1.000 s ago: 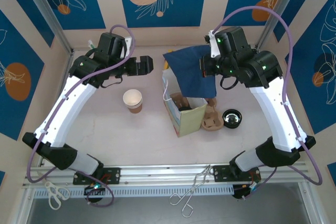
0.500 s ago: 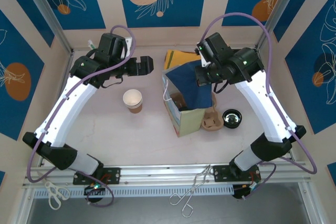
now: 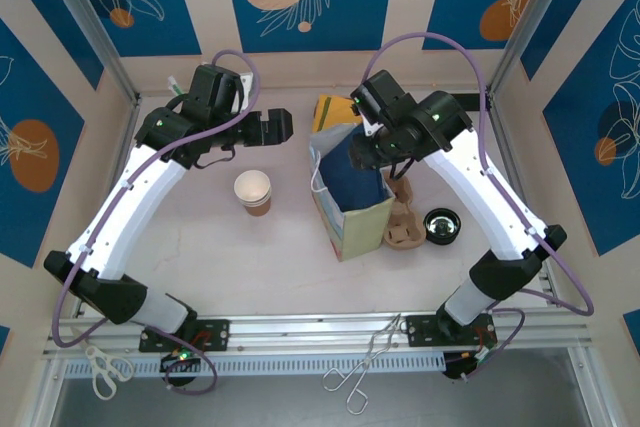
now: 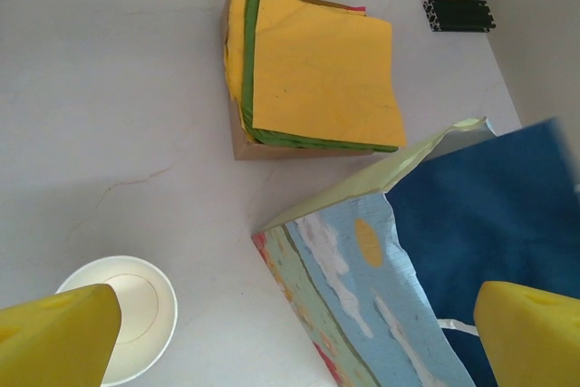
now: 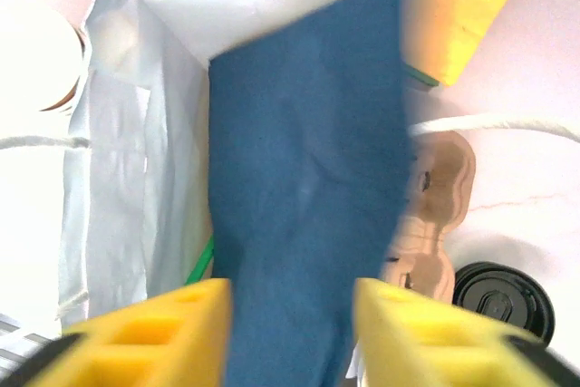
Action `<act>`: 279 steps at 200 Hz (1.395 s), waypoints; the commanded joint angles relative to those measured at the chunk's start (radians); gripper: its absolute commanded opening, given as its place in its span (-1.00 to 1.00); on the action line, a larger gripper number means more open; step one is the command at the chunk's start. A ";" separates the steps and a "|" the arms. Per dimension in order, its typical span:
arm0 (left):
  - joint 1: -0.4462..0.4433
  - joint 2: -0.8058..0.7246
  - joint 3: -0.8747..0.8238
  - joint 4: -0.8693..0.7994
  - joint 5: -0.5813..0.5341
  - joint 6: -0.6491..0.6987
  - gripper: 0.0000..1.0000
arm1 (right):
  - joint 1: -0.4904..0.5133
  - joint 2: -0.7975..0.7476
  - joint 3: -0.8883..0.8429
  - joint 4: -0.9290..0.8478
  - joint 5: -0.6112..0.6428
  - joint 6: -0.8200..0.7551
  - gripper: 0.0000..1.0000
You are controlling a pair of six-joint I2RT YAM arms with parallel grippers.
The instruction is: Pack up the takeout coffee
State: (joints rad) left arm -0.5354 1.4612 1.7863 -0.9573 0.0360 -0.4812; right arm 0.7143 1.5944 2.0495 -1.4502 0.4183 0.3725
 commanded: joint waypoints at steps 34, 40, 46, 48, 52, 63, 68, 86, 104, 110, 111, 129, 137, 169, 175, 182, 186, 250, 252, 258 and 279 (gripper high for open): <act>-0.010 -0.025 -0.010 0.011 -0.016 0.009 1.00 | 0.002 -0.022 0.051 0.027 0.020 -0.014 0.08; -0.010 -0.025 -0.010 0.011 -0.017 0.009 1.00 | -0.002 -0.023 0.054 0.028 0.022 -0.017 0.10; -0.009 -0.024 -0.010 0.011 -0.019 0.009 0.99 | -0.005 -0.025 0.056 0.030 0.025 -0.019 0.11; -0.009 -0.024 -0.010 0.011 -0.019 0.009 1.00 | -0.006 -0.026 0.056 0.031 0.027 -0.019 0.11; -0.010 -0.024 -0.010 0.011 -0.020 0.010 1.00 | -0.008 -0.028 0.057 0.030 0.032 -0.019 0.11; -0.009 -0.022 -0.010 0.009 -0.026 0.012 1.00 | -0.015 -0.037 0.053 0.035 0.053 -0.017 0.25; -0.009 -0.022 -0.011 0.008 -0.030 0.013 1.00 | -0.021 -0.042 0.050 0.040 0.059 -0.017 0.31; -0.009 -0.022 -0.014 0.003 -0.050 0.021 1.00 | -0.050 -0.072 0.040 0.067 0.078 -0.012 0.54; -0.007 -0.025 -0.017 0.002 -0.073 0.030 1.00 | -0.100 -0.112 0.034 0.110 0.080 -0.010 0.69; -0.006 -0.025 -0.019 0.002 -0.079 0.034 1.00 | -0.123 -0.127 0.030 0.125 0.070 -0.006 0.75; -0.007 -0.026 -0.019 0.002 -0.081 0.034 1.00 | -0.126 -0.130 0.029 0.127 0.068 -0.004 0.76; -0.005 -0.026 -0.022 0.000 -0.101 0.041 1.00 | -0.218 -0.177 0.005 0.183 0.002 0.003 0.86; -0.003 -0.027 -0.024 -0.001 -0.111 0.043 1.00 | -0.266 -0.198 -0.013 0.208 -0.024 0.009 0.87; 0.020 -0.031 -0.045 -0.004 -0.166 0.046 1.00 | -0.463 -0.294 -0.169 0.332 -0.066 0.043 0.98; 0.029 -0.032 -0.052 -0.004 -0.178 0.048 1.00 | -0.503 -0.312 -0.211 0.361 -0.080 0.047 0.98; 0.042 -0.033 -0.062 -0.004 -0.191 0.050 1.00 | -0.549 -0.330 -0.260 0.393 -0.095 0.053 0.98; 0.052 -0.032 -0.068 -0.004 -0.197 0.052 1.00 | -0.576 -0.339 -0.286 0.409 -0.104 0.057 0.98; 0.271 -0.113 -0.384 0.197 -0.303 0.150 0.99 | -0.869 -0.402 -0.816 0.758 -0.188 0.109 0.98; 0.279 -0.119 -0.401 0.204 -0.310 0.154 0.99 | -0.871 -0.403 -0.827 0.766 -0.187 0.109 0.98; 0.302 -0.135 -0.450 0.244 -0.328 0.161 0.99 | -0.879 -0.407 -0.888 0.821 -0.186 0.099 0.98; 0.370 -0.188 -0.661 0.444 -0.414 0.197 0.99 | -0.878 -0.409 -1.065 1.016 -0.187 0.031 0.98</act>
State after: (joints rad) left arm -0.2268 1.3365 1.2896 -0.7406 -0.2596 -0.3534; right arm -0.1616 1.2190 1.1278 -0.7067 0.2554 0.4522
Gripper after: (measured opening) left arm 0.998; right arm 0.991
